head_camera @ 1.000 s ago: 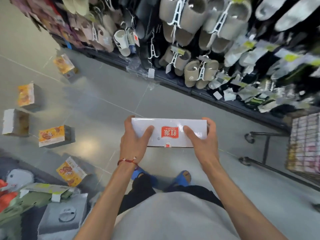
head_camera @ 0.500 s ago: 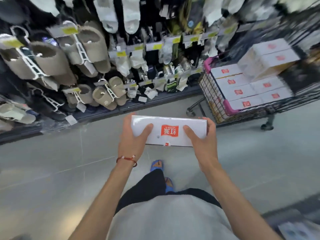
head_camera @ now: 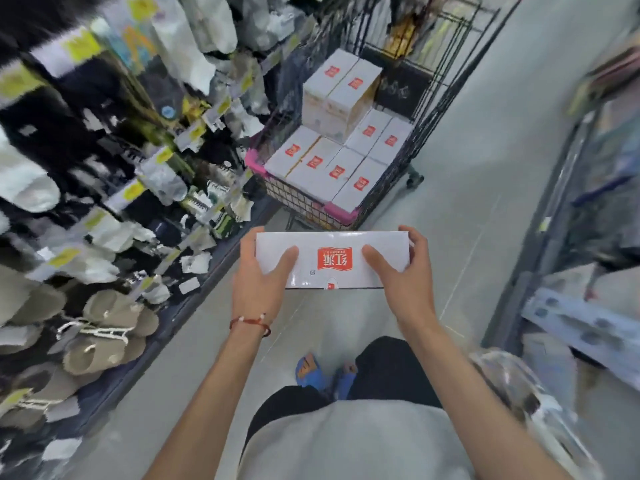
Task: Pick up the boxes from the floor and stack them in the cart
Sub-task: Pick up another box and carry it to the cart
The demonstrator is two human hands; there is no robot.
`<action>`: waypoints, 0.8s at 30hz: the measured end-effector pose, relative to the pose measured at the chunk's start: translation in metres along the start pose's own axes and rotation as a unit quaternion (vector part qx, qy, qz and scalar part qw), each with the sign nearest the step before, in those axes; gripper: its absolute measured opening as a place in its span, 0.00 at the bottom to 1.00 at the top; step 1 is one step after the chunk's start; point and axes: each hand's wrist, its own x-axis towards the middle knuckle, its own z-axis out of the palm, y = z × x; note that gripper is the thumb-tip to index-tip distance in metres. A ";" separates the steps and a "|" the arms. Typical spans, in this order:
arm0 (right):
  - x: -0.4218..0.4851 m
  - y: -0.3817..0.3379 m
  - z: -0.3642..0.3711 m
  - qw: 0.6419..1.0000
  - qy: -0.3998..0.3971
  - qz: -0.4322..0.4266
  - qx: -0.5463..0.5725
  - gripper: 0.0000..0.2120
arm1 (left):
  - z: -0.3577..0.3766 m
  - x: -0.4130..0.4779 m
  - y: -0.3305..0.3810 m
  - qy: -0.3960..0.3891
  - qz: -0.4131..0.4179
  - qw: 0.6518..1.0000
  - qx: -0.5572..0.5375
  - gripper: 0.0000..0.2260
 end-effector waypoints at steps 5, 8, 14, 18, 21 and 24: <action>0.028 -0.003 -0.021 0.996 0.080 0.005 0.036 0.30 | 0.040 0.034 0.032 -0.054 0.042 0.997 0.028 0.22; 0.054 -0.006 -0.035 0.994 0.101 0.010 0.048 0.31 | 0.066 0.052 0.052 -0.075 0.060 0.994 0.041 0.19; 0.137 -0.022 -0.061 0.995 0.085 -0.007 0.048 0.33 | 0.129 0.093 0.091 -0.055 0.058 0.996 0.035 0.27; 0.202 -0.043 -0.087 0.999 0.025 -0.013 0.022 0.40 | 0.177 0.115 0.127 -0.025 0.029 0.999 0.019 0.26; 0.250 -0.061 -0.105 1.000 -0.004 -0.016 -0.001 0.40 | 0.213 0.134 0.156 -0.005 0.002 1.000 0.004 0.25; 0.300 -0.077 -0.115 0.999 -0.028 -0.018 -0.016 0.41 | 0.243 0.156 0.176 0.028 -0.006 1.000 0.000 0.25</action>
